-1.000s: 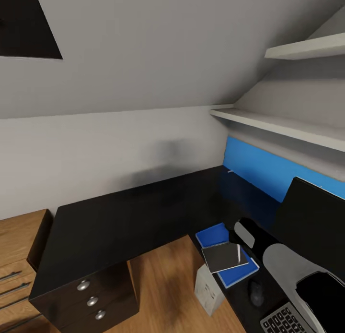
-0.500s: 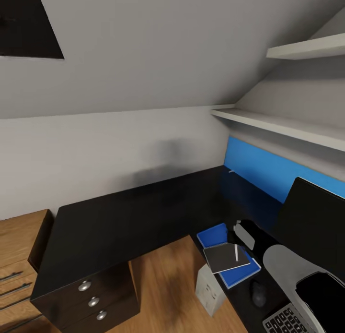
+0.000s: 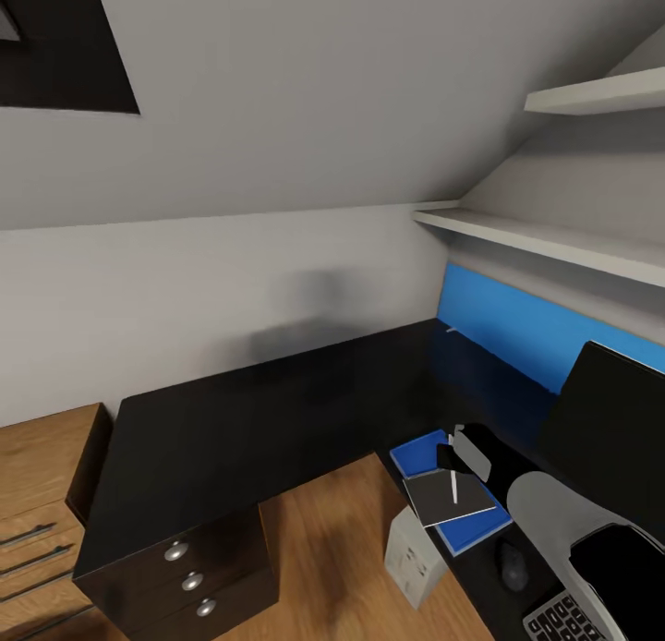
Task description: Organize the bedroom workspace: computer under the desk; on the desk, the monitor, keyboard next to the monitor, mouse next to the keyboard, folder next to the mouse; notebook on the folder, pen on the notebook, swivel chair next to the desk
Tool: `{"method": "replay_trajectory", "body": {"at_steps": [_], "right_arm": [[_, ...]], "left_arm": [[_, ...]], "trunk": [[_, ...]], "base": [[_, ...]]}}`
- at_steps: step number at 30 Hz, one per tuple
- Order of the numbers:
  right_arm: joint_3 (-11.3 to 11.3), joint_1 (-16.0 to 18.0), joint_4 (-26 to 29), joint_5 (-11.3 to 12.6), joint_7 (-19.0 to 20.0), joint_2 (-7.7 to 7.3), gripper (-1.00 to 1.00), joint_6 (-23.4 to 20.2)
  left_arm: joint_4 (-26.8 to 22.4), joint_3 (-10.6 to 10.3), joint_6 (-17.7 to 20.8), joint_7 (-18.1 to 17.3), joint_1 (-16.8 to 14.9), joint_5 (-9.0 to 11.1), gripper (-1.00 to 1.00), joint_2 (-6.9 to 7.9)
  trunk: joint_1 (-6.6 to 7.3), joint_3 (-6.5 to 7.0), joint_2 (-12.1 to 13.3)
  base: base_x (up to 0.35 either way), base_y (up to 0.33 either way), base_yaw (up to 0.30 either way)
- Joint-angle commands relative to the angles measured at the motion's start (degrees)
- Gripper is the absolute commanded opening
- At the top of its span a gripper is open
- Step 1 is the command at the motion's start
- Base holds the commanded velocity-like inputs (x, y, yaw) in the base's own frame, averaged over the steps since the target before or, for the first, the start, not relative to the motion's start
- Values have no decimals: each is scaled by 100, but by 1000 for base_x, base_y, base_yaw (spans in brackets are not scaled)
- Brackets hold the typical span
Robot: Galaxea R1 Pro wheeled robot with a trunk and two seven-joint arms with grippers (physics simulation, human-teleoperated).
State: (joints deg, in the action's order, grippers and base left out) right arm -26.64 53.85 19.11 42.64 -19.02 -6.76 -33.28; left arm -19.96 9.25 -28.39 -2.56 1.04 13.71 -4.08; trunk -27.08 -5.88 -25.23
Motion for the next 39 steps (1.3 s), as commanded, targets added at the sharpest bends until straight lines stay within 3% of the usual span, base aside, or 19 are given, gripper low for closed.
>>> {"method": "replay_trajectory", "body": {"at_steps": [1,13,16,32,39], "right_arm": [[-43,4,14,69,-39,-5,-100,-18],[-43,-5,-46,62,15,-9,-100,-13],[-52,-6,-143,-2,113,73,-100,42],[-59,-6,-328,1,135,76,-100,47],[-60,-6,-336,3,135,78,-100,46]], "left_arm": [[-13,7,-3,-28,1,48,100,-3],[-39,7,-8,-20,1,54,100,-8],[-43,15,-91,-9,0,54,100,-79],[-43,15,-88,-3,0,62,100,-60],[-43,15,-88,1,0,62,100,-54]], "trunk": [[-3,-11,-11],[-3,-11,-11],[-3,-11,-11],[-3,-11,-11],[-157,-136,-292]], "base": [[0,10,0],[0,3,0],[0,0,0],[0,0,0],[0,0,0]]}}
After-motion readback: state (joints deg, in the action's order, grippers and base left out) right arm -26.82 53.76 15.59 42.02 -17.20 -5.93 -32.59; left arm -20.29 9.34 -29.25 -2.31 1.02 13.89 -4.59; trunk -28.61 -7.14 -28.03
